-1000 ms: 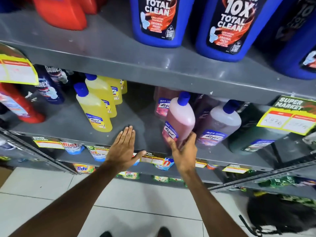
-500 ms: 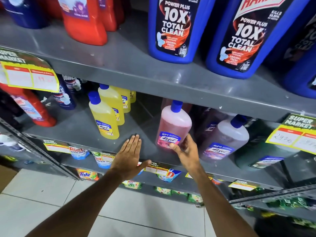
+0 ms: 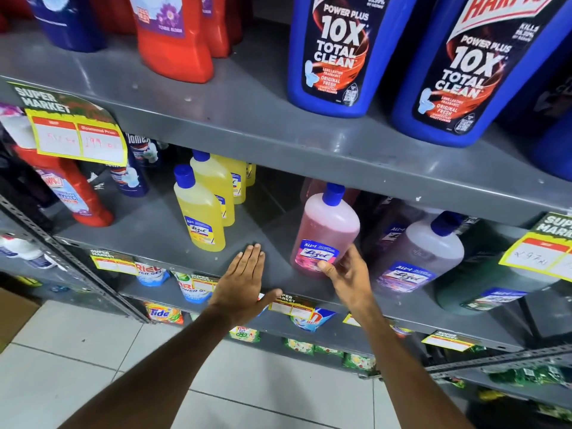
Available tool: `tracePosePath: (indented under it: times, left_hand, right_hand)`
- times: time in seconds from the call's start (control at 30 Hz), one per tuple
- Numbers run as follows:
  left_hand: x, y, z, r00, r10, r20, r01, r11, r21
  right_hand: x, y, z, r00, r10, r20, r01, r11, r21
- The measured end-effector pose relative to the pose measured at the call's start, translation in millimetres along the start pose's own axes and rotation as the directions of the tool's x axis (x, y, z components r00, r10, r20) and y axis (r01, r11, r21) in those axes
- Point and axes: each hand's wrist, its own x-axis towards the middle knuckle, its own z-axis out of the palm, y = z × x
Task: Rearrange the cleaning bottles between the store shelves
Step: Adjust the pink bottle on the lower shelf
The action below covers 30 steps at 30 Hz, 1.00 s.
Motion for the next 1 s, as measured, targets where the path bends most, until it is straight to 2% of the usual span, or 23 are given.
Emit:
tracePosePath:
  times: [0.33,0.57,0.7,0.77,0.87,1.0]
  left_hand:
    - [-0.5,-0.5,3.2,1.000,-0.013,-0.018,0.013,1.000,-0.016]
    - [1.5,-1.0,-3.7,0.997,-0.024,0.068,0.021,0.999,0.043]
    - [-18.1,2.3,-19.7,1.000,-0.007,0.016,0.007,1.000,0.006]
    - [-35.1,1.9,-33.6,0.998,0.008,-0.058,-0.008,1.000,-0.011]
    - [-61.8,-5.0,-61.1,0.988,0.009,-0.156,-0.010,1.000,-0.007]
    - [-107.7,-29.4,-101.9,0.967,-0.029,-0.251,0.023,0.999,-0.030]
  right_hand:
    - [-1.6,1.4,2.2,1.000,0.015,-0.011,-0.015,1.000,0.001]
    - [-16.3,-7.9,-6.4,0.999,0.004,-0.032,-0.004,1.000,-0.012]
    - [-42.4,-23.9,-5.9,0.955,-0.089,-0.284,0.054,0.990,-0.127]
    - [-55.4,-31.7,0.2,0.909,-0.200,-0.365,0.141,0.973,-0.181]
    - [-70.8,-49.6,20.1,0.862,-0.369,-0.348,0.295,0.923,-0.248]
    - [-84.3,-83.9,78.3,0.873,-0.431,-0.228,0.382,0.895,-0.231]
